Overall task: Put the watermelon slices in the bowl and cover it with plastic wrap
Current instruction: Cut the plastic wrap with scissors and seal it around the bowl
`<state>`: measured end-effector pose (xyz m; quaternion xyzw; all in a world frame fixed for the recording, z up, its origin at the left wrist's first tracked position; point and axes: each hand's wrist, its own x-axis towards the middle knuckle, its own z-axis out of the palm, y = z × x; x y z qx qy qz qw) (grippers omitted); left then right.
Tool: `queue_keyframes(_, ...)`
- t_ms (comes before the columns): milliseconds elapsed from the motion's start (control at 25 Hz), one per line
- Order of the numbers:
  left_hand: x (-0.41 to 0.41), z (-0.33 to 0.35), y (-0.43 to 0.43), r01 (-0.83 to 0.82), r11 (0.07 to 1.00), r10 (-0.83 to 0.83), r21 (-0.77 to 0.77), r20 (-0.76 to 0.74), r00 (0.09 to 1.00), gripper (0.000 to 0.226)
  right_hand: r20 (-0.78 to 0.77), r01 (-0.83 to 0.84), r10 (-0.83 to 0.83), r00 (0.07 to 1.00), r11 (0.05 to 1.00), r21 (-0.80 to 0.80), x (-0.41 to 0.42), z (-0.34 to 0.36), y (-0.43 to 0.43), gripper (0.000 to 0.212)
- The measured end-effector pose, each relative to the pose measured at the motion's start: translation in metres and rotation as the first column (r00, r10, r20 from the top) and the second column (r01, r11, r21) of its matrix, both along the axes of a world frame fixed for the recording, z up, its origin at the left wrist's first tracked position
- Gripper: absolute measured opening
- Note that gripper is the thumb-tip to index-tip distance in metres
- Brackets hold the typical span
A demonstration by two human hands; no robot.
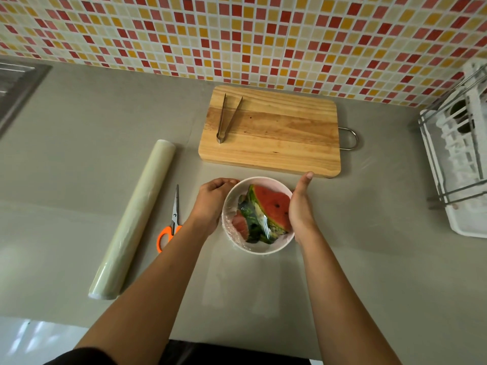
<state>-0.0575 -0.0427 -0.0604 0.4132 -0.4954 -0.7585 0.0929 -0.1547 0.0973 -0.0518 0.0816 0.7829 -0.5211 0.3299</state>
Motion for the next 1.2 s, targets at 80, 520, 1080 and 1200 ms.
queue_keyframes(80, 0.000, 0.001, -0.003, 0.022, 1.000, -0.022, -0.003, -0.005, 1.000, 0.017, -0.027, 0.020, -0.017, 0.999, 0.994, 0.104, 0.002, 0.003, -0.002, 0.100)
queue_keyframes(520, 0.026, 0.000, -0.021, 0.215, 0.929, -0.106, -0.302, 0.338, 0.935, 0.053, -0.192, -0.329, 0.286, 0.939, 0.908, -0.258, -0.002, 0.005, 0.016, 0.089)
queue_keyframes(1080, 0.006, 0.018, -0.016, 0.103, 0.987, -0.097, 0.125, -0.051, 0.994, 0.064, 0.092, 0.014, -0.008, 0.996, 0.997, -0.072, 0.045, 0.004, 0.033, 0.087)
queue_keyframes(1200, 0.017, 0.014, -0.011, 0.238, 0.948, -0.193, -0.212, 0.213, 0.958, 0.057, -0.319, -0.069, 0.124, 0.940, 0.981, 0.179, 0.015, 0.012, 0.033, 0.068)
